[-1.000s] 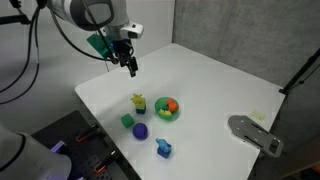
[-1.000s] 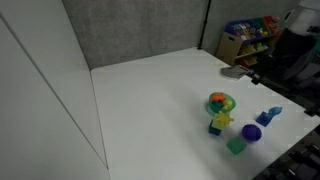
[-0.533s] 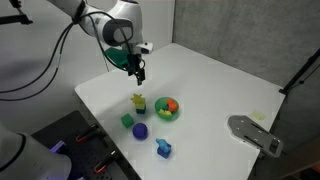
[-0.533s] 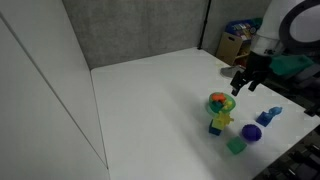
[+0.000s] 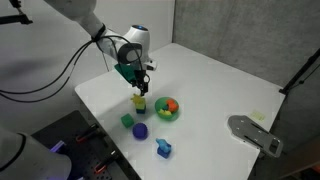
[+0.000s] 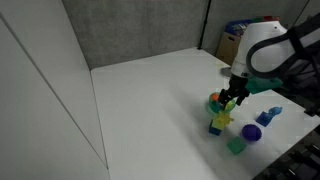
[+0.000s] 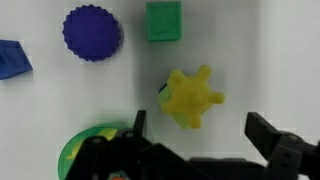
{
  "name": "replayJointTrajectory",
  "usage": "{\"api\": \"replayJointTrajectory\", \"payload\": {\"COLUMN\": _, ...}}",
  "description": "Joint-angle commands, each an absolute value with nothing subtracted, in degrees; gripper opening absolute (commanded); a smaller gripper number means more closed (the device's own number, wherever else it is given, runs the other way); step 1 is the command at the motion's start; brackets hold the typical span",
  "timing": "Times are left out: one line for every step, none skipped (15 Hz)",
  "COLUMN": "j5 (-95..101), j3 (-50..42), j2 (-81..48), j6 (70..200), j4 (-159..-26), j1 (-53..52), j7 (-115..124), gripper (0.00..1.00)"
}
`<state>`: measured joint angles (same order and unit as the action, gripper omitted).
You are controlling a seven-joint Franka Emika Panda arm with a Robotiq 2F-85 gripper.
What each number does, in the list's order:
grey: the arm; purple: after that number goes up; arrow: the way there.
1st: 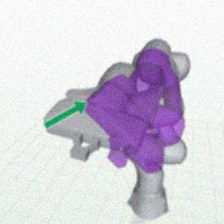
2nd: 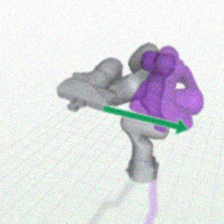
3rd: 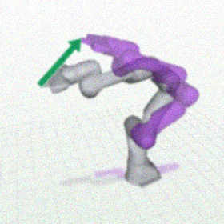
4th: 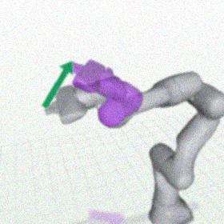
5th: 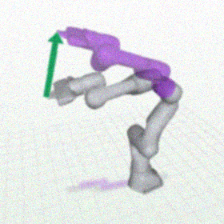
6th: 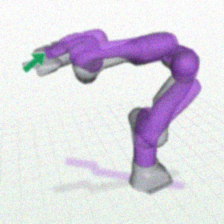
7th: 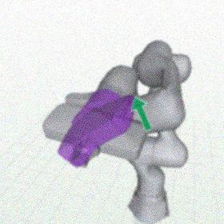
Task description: Put the round yellow toy in the bowl
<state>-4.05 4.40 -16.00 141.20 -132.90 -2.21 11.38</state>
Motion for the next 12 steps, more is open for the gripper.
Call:
{"api": "replayJointTrajectory", "payload": {"j5": -6.59, "j3": 3.98, "j2": -20.42, "j6": 140.45, "j4": -129.89, "j1": -2.81, "j7": 11.72, "gripper": 1.0}}
{"api": "replayJointTrajectory", "payload": {"j5": -7.06, "j3": 3.98, "j2": -21.23, "j6": 140.49, "j4": -129.61, "j1": -2.86, "j7": 11.73, "gripper": 1.0}}
{"api": "replayJointTrajectory", "payload": {"j5": -7.23, "j3": 3.91, "j2": -22.06, "j6": 140.25, "j4": -129.31, "j1": -2.97, "j7": 11.87, "gripper": 1.0}}
{"api": "replayJointTrajectory", "payload": {"j5": -7.13, "j3": 3.71, "j2": -22.78, "j6": 140.23, "j4": -129.03, "j1": -3.16, "j7": 12.24, "gripper": 1.0}}
{"api": "replayJointTrajectory", "payload": {"j5": -6.81, "j3": 3.54, "j2": -23.33, "j6": 140.57, "j4": -128.99, "j1": -3.37, "j7": 12.38, "gripper": 0.75}}
{"api": "replayJointTrajectory", "payload": {"j5": -6.77, "j3": 3.49, "j2": -23.82, "j6": 140.52, "j4": -128.72, "j1": -3.43, "j7": 12.38, "gripper": 0.75}}
{"api": "replayJointTrajectory", "payload": {"j5": -6.83, "j3": 3.45, "j2": -24.13, "j6": 140.38, "j4": -128.51, "j1": -3.43, "j7": 12.37, "gripper": 0.66}}
{"api": "replayJointTrajectory", "payload": {"j5": -6.93, "j3": 3.44, "j2": -24.31, "j6": 140.08, "j4": -128.23, "j1": -3.42, "j7": 12.31, "gripper": 0.56}}
{"api": "replayJointTrajectory", "payload": {"j5": -7.1, "j3": 3.49, "j2": -24.28, "j6": 139.85, "j4": -127.94, "j1": -3.42, "j7": 12.26, "gripper": 0.5}}
{"api": "replayJointTrajectory", "payload": {"j5": -7.53, "j3": 3.68, "j2": -23.87, "j6": 139.23, "j4": -127.55, "j1": -3.25, "j7": 11.94, "gripper": 0.44}}
{"api": "replayJointTrajectory", "payload": {"j5": -7.9, "j3": 3.82, "j2": -23.44, "j6": 138.73, "j4": -127.41, "j1": -3.06, "j7": 11.62, "gripper": 0.37}}
{"api": "replayJointTrajectory", "payload": {"j5": -8.42, "j3": 3.99, "j2": -22.85, "j6": 138.07, "j4": -127.32, "j1": -2.81, "j7": 11.26, "gripper": 0.27}}
